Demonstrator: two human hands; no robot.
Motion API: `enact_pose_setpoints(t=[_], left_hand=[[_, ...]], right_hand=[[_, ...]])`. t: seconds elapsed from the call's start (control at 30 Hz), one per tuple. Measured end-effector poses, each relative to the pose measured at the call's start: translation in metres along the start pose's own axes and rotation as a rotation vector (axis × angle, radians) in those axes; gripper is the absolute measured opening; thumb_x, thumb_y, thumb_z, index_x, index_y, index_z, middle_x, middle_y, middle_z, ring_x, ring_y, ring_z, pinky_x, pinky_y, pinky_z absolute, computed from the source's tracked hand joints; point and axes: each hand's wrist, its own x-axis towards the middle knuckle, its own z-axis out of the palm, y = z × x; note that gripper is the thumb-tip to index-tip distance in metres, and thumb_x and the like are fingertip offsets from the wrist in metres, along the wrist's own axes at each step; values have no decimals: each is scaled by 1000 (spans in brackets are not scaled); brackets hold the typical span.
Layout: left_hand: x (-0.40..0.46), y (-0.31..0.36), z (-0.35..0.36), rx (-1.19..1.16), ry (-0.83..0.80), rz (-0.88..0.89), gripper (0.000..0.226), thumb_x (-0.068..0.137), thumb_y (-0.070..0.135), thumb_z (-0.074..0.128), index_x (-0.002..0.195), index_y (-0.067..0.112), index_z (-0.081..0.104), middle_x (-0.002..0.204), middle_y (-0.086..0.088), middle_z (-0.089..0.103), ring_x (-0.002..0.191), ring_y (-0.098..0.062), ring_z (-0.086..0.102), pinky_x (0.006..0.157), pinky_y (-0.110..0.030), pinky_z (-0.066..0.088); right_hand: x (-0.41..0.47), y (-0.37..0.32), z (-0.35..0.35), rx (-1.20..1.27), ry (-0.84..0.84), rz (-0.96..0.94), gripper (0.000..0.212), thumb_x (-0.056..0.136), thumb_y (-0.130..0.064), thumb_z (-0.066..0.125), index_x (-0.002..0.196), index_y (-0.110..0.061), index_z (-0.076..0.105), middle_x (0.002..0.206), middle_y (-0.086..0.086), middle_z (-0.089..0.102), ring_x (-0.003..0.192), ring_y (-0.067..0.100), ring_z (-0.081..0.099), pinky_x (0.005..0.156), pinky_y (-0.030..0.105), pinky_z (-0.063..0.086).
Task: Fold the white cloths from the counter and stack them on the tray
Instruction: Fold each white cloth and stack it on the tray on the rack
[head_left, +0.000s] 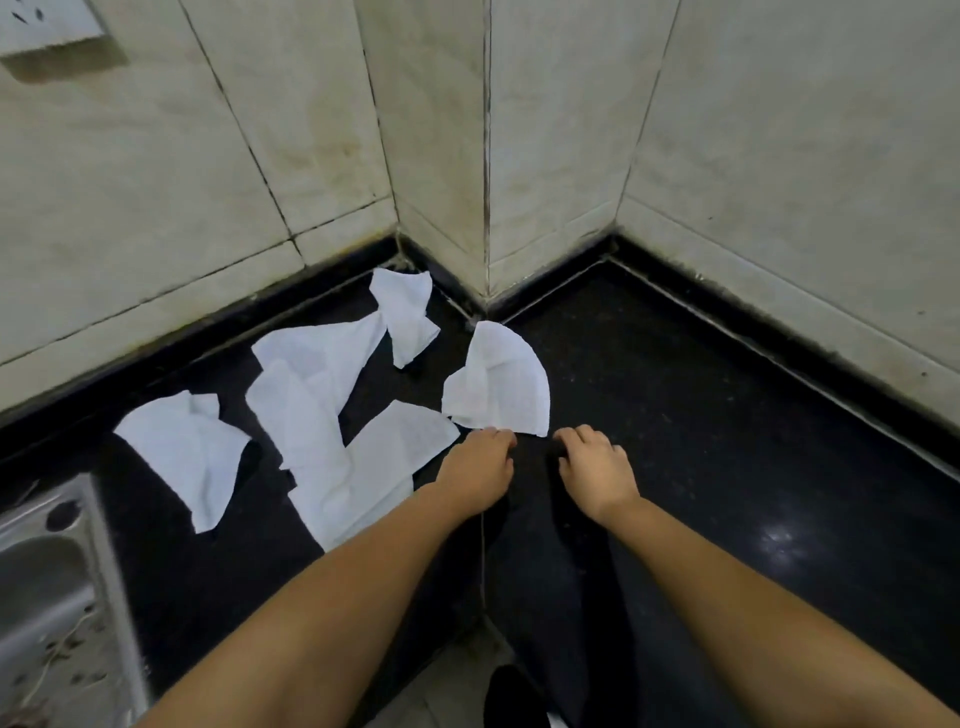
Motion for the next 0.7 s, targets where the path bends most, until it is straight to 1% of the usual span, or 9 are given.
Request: enact_pose_setpoints(t=[0.13, 0.23, 0.33, 0.43, 0.5, 0.53, 0.6, 0.63, 0.7], left_hand=[[35, -3, 5, 35, 26, 32, 36, 96, 16, 42, 131, 12, 46, 127, -9, 50, 117, -25, 46, 98, -37, 42], [48, -7, 13, 85, 33, 55, 39, 96, 20, 43, 134, 12, 45, 131, -8, 49, 119, -24, 45, 101, -34, 38], [49, -7, 20, 153, 57, 63, 36, 95, 29, 47, 129, 17, 50, 131, -4, 48, 119, -21, 44, 101, -33, 36], [45, -6, 17, 127, 150, 65, 31, 94, 35, 48, 118, 19, 58, 126, -1, 50, 117, -20, 44, 97, -32, 33], [41, -3, 8, 73, 237, 96, 27, 94, 34, 49, 108, 17, 65, 119, 0, 55, 112, -19, 46, 94, -31, 33], [39, -2, 3, 33, 280, 119, 25, 94, 32, 50, 104, 16, 67, 116, 0, 56, 111, -18, 46, 94, -31, 32], [32, 2, -10, -46, 357, 169, 21, 92, 29, 56, 96, 14, 71, 110, -1, 59, 107, -20, 49, 91, -29, 30], [27, 5, -17, -64, 387, 201, 19, 89, 28, 59, 91, 14, 72, 107, -2, 61, 104, -22, 51, 87, -29, 30], [21, 10, -28, -85, 438, 263, 23, 85, 31, 60, 81, 13, 74, 98, -5, 64, 93, -27, 58, 80, -33, 34]], right_hand=[[39, 1, 9, 10, -8, -50, 39, 96, -24, 44, 135, -20, 42, 130, 4, 47, 120, 23, 44, 97, 36, 36], [51, 2, 15, 4, 34, -66, 27, 96, -24, 45, 121, -18, 53, 119, 3, 52, 111, 22, 47, 90, 33, 35], [50, 1, 12, 41, 82, -99, 22, 93, -27, 48, 111, -16, 57, 113, 2, 52, 106, 21, 47, 86, 31, 34], [38, -4, -6, 299, 157, -81, 13, 90, -23, 53, 97, -12, 57, 101, 1, 53, 96, 17, 48, 85, 30, 38], [26, -7, -27, 526, 225, -3, 8, 90, -19, 53, 89, -11, 54, 90, 1, 55, 85, 15, 50, 79, 30, 42], [20, -7, -39, 628, 266, 48, 9, 91, -18, 52, 88, -10, 53, 85, 1, 56, 77, 13, 51, 73, 26, 43], [7, -4, -61, 775, 373, 131, 9, 93, -17, 49, 89, -9, 51, 77, -2, 54, 66, 8, 47, 61, 14, 39], [-1, -1, -71, 824, 441, 163, 8, 94, -17, 48, 90, -10, 50, 75, -5, 52, 65, 6, 45, 57, 11, 37], [-17, 5, -88, 906, 566, 200, 8, 95, -18, 47, 92, -12, 51, 74, -8, 48, 66, 4, 43, 56, 9, 36]])
